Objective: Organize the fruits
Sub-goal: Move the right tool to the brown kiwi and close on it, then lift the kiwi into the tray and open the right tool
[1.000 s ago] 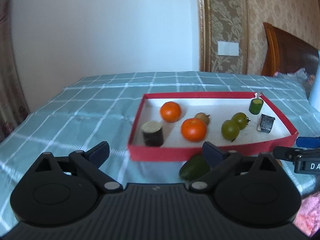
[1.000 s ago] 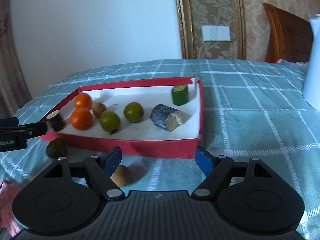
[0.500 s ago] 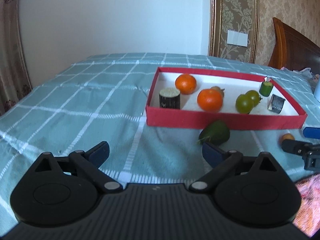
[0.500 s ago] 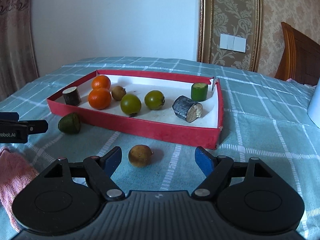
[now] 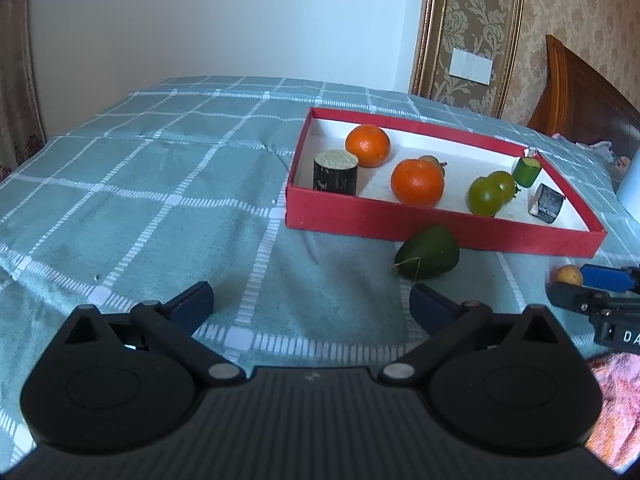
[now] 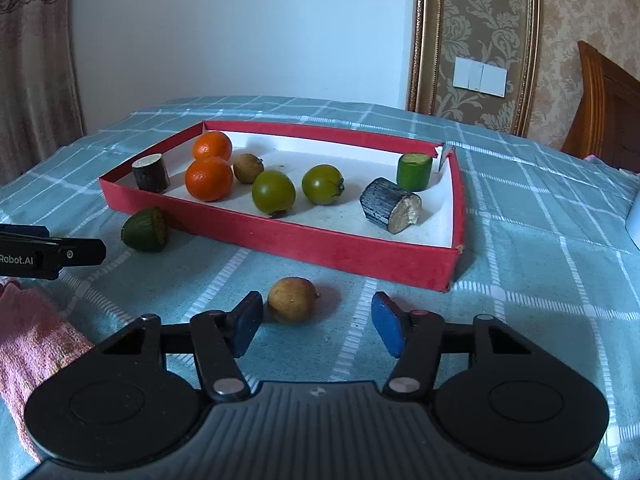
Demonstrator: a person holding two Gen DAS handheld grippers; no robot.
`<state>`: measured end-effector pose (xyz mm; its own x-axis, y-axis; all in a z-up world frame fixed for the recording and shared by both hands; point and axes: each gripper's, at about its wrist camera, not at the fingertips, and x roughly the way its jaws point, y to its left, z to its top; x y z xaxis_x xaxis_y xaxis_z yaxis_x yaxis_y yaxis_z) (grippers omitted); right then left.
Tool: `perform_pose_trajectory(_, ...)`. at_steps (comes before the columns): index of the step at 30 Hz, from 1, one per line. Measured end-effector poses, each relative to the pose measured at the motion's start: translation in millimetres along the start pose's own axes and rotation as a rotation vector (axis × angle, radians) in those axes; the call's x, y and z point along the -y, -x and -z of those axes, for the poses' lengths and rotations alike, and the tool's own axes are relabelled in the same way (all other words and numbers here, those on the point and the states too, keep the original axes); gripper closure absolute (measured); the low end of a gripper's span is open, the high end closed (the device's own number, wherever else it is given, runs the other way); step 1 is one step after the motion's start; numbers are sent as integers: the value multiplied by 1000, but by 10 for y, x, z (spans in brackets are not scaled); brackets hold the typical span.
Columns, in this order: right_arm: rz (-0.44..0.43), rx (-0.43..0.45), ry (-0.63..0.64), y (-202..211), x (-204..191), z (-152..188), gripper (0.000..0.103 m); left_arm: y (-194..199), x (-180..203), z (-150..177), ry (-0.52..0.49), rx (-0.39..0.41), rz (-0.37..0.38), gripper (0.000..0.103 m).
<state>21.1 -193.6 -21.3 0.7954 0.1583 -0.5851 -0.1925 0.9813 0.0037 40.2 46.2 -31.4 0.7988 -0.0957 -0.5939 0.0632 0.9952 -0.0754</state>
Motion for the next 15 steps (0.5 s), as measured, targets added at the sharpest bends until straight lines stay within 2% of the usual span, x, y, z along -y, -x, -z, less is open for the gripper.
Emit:
perform_pose_trajectory(2,-15,5,8,13,-25,6,64,2,-10,0,5,1,4,0)
perform_pose_trajectory(5,-22,10,48,24,-98,11,75,-2,-26,1,12,2,9,0)
perform_pose_trajectory(15,-30,40,17,88,-37,2,77,-8,-19,-7,12,1,9,0)
